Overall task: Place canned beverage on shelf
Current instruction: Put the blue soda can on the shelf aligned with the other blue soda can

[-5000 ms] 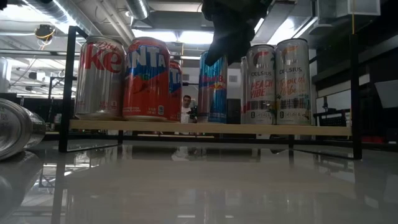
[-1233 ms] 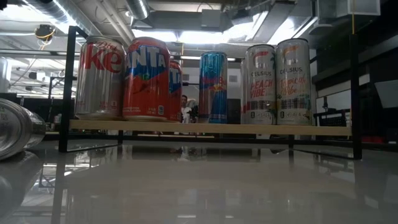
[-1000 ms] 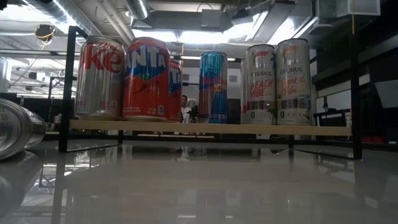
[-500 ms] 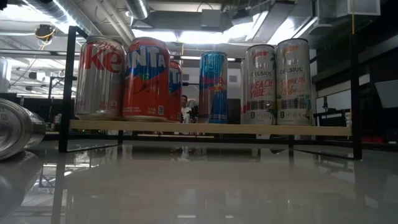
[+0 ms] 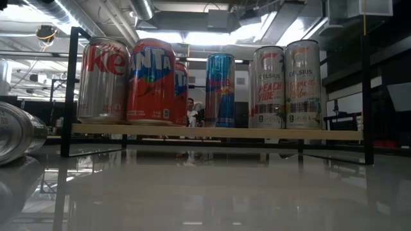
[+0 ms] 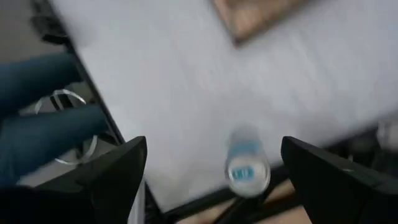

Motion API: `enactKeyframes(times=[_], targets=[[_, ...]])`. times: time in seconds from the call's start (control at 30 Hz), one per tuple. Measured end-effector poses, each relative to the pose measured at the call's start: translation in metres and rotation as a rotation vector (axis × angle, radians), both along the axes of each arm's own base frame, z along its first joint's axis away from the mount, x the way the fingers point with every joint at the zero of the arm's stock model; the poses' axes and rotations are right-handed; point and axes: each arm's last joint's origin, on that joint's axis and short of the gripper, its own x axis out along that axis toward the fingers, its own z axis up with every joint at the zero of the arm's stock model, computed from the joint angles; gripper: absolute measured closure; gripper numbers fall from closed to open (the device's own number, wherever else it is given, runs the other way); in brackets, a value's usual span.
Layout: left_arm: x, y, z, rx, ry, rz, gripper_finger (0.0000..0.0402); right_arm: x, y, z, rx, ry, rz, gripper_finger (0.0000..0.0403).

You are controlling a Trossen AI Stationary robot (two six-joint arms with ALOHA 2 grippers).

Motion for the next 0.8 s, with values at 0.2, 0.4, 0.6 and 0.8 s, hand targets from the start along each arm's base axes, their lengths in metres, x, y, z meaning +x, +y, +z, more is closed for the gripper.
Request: enactKeyframes(times=[0.2, 0.4, 0.6, 0.8], targets=[[0.0, 0.0, 0.0, 0.0, 0.0, 0.0, 0.0096, -0.023, -0.007, -0.026, 0.083, 0.124, -0.246, 0.0036], [0.0, 0.0, 0.0, 0.0, 0.0, 0.0, 0.0096, -0.028, 0.006, -0.044, 0.035, 0.186, -0.252, 0.0036], [0.0, 0.0, 0.0, 0.0, 0.0, 0.0, 0.0096, -0.028, 0.018, -0.071, -0.056, 0.272, -0.267, 0.0036], [0.0, 0.0, 0.0, 0.0, 0.0, 0.001, 0.0096, -0.025, 0.025, -0.089, -0.063, 0.346, -0.274, 0.0036]])
